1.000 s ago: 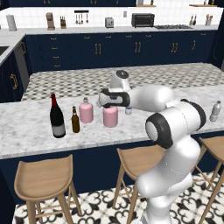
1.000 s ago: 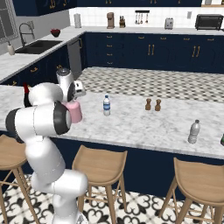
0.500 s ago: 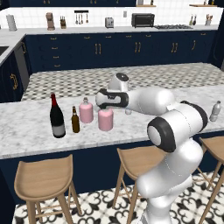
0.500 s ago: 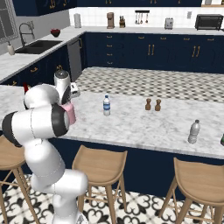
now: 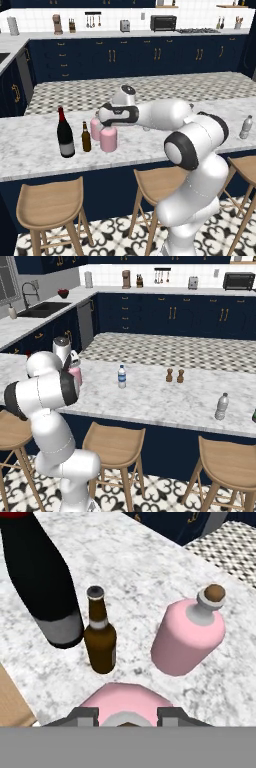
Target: Move the plastic bottles in the middle to the plastics group, and the glass bottles in the middle to the glass group.
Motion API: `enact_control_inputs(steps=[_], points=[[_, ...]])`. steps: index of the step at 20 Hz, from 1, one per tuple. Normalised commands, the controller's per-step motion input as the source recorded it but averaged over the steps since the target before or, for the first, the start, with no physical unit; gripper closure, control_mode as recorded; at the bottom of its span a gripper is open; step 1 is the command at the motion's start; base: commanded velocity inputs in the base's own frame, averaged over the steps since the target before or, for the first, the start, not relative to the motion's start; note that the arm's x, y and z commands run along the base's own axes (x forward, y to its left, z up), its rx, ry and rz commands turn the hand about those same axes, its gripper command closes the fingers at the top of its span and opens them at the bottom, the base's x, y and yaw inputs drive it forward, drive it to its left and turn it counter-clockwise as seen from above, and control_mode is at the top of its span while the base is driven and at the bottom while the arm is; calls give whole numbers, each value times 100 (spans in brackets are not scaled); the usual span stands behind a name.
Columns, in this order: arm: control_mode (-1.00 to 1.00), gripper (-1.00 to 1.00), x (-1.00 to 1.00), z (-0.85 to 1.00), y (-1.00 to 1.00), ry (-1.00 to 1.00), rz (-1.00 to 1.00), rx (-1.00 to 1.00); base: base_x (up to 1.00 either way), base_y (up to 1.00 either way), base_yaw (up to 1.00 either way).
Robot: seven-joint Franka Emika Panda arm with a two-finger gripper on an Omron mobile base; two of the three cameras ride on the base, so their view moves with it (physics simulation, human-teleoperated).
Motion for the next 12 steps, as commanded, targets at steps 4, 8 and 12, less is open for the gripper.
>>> enact_control_inputs(steps=[4,8,12], points=[[-100,100,5,0,0,-2,0,0,0,0,0],[-100,100,24,1,0,-3,0,0,0,0,0],[-100,100,6,1,1,0,0,0,0,0,0]])
